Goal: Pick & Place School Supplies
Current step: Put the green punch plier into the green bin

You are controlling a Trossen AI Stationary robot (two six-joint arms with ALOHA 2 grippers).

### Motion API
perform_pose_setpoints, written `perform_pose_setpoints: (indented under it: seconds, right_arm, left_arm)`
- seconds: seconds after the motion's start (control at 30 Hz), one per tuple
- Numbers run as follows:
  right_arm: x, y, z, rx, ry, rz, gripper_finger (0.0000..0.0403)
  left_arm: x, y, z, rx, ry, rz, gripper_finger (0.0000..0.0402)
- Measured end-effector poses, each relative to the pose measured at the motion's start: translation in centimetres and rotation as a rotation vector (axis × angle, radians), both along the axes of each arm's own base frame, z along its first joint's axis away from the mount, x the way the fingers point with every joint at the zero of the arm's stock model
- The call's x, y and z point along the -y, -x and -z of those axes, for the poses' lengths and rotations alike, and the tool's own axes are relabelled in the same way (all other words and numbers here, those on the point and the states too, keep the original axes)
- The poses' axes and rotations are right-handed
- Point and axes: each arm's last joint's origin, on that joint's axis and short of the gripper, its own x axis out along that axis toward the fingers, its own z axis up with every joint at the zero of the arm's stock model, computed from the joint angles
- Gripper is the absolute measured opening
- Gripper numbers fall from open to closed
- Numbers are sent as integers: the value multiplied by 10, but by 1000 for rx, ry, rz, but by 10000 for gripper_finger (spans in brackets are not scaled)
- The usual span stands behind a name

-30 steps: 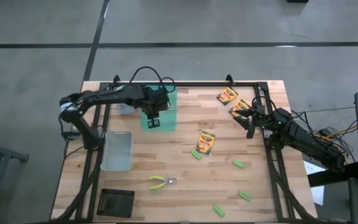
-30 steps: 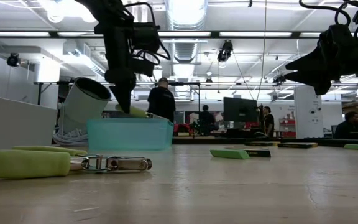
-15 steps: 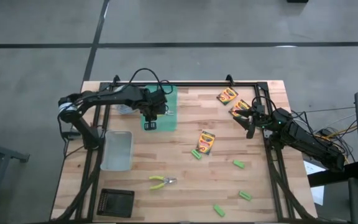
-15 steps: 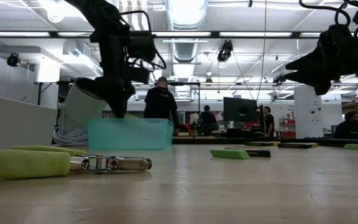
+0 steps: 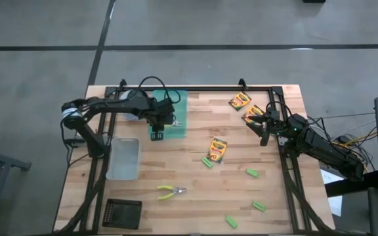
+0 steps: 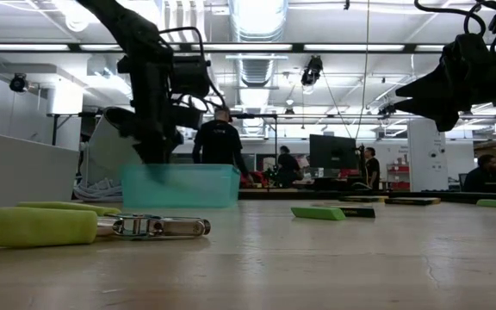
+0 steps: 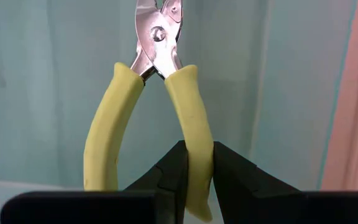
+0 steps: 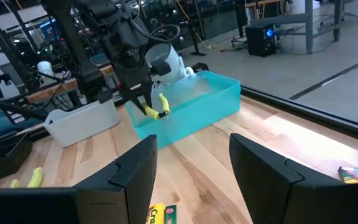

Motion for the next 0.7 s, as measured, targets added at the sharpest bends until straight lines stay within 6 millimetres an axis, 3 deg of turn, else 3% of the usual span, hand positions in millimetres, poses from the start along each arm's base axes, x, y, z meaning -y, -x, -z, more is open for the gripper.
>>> perform_pose_setpoints:
  seconds: [0.7]
  right_arm:
    - [0,0,0,0,0,0,196]
  left_arm:
    - [-2,2,3,27,71,-20,69]
